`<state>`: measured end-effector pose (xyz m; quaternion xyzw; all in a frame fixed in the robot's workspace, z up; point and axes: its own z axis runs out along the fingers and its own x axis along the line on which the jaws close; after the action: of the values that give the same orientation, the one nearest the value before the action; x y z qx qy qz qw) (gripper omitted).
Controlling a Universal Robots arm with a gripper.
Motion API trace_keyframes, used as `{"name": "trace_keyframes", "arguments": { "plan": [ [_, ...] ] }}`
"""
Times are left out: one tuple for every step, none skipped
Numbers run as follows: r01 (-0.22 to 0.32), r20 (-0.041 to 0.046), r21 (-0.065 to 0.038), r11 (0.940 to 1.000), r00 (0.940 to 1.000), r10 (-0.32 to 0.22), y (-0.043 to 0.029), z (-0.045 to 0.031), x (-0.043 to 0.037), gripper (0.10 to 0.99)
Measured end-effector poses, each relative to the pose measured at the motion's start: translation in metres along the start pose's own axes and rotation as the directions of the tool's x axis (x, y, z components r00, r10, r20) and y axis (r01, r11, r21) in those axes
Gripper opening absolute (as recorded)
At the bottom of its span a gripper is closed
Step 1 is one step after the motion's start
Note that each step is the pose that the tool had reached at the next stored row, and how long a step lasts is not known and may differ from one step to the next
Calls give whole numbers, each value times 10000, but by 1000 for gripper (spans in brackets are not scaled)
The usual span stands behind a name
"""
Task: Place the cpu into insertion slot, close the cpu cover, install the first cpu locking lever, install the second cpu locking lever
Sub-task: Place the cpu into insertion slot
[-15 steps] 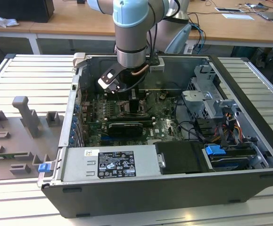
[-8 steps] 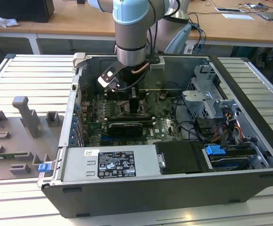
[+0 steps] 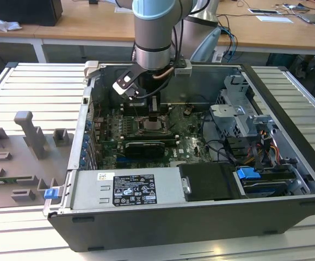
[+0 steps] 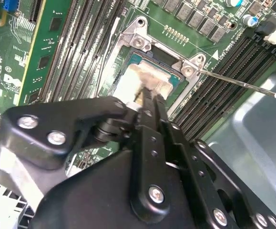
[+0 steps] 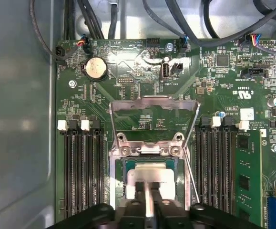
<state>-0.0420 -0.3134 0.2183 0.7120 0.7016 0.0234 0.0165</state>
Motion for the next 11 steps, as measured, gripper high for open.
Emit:
{"name": "trace_keyframes", "arguments": {
  "plan": [
    [-1,0,9,10000,10000,1,0,-7,0,110],
    [0,7,13,10000,10000,0,1,-14,0,106],
    [0,10,15,10000,10000,0,2,-20,0,106],
    [3,20,15,10000,10000,-3,2,-25,0,106],
    [3,28,15,10000,10000,-3,3,-27,0,106],
    [4,36,15,10000,10000,-4,3,-29,0,106],
    [3,41,15,10000,10000,-3,3,-31,0,106],
    [3,46,16,10000,10000,-3,2,-35,0,106],
    [3,48,15,10000,10000,-3,3,-38,0,106],
    [3,49,15,10000,10000,-4,3,-40,0,106],
    [3,48,14,10000,10000,-3,3,-43,0,106]
  ]
}}
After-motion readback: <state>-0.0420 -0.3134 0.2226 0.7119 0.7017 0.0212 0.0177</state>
